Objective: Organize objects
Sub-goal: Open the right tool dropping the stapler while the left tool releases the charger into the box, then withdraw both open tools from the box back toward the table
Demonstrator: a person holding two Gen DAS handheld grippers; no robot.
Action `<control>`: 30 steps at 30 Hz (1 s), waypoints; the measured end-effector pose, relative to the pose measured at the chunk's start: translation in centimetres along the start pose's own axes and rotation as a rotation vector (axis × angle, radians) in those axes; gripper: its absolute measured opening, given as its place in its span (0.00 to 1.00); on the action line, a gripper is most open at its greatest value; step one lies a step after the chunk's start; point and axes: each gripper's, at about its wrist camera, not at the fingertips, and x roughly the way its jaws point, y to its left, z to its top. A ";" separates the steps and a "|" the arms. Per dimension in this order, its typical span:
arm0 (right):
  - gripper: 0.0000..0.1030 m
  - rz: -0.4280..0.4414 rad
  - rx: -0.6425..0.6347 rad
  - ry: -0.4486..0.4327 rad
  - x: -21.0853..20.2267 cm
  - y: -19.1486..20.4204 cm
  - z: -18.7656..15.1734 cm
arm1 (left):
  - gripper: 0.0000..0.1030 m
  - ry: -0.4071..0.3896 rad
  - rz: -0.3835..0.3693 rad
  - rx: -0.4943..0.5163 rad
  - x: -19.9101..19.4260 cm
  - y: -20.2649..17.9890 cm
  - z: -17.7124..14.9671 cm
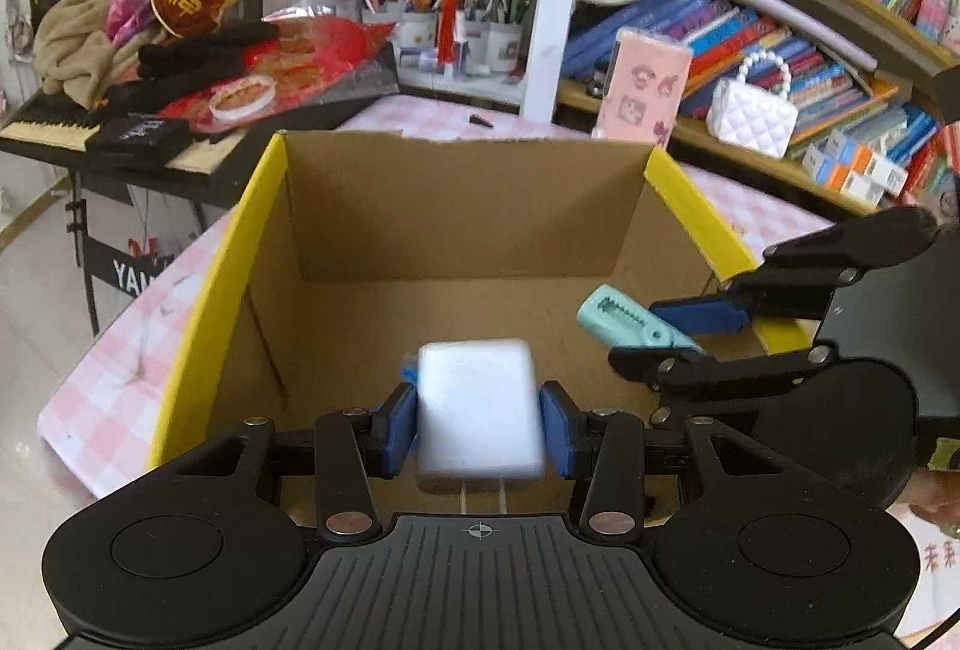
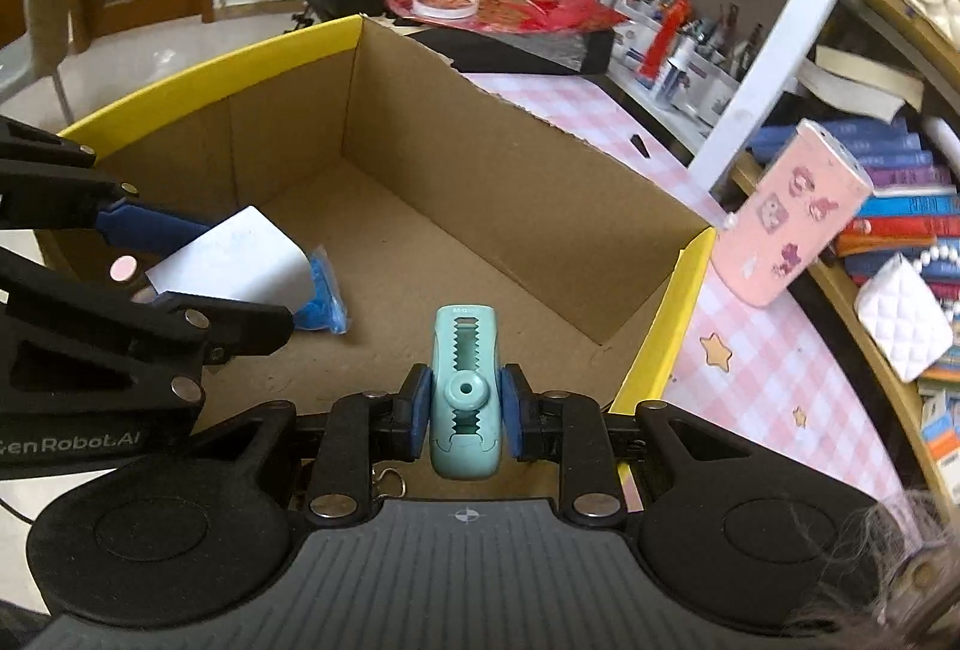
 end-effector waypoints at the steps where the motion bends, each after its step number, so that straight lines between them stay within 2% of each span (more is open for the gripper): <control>1: 0.22 0.002 -0.002 -0.001 0.0 0.0 0.0 | 0.43 -0.015 0.001 -0.004 -0.1 0.0 0.1; 2: 0.22 0.005 -0.006 -0.002 0.0 -0.1 0.1 | 0.45 -0.030 0.004 -0.007 -0.3 0.0 0.2; 3: 0.24 0.008 -0.007 -0.005 0.0 -0.1 0.1 | 0.56 -0.047 0.002 -0.011 -0.5 0.0 0.4; 5: 0.31 0.014 -0.001 -0.019 -0.1 -0.3 0.0 | 0.65 -0.099 -0.014 -0.025 -1.2 0.0 0.9; 6: 0.35 0.018 0.016 -0.031 -0.4 -0.4 -0.1 | 0.67 -0.125 -0.019 -0.028 -1.5 -0.1 1.2; 9: 0.36 0.040 0.072 -0.073 -1.4 -0.7 -0.2 | 0.71 -0.189 -0.031 -0.019 -2.5 -0.7 1.9; 14: 0.37 0.005 0.123 -0.157 -3.9 -0.3 -0.4 | 0.80 -0.280 -0.048 -0.019 -4.9 -1.1 2.7; 20: 0.37 -0.049 0.224 -0.247 -7.5 0.4 -1.8 | 0.83 -0.335 -0.020 -0.023 -7.9 -0.5 2.2; 25: 0.37 -0.109 0.323 -0.305 -10.2 1.5 -3.2 | 0.83 -0.331 0.006 -0.022 -10.1 0.2 0.4; 30: 0.38 -0.147 0.453 -0.311 -12.1 2.8 -5.0 | 0.85 -0.317 0.000 -0.039 -11.6 0.9 -1.9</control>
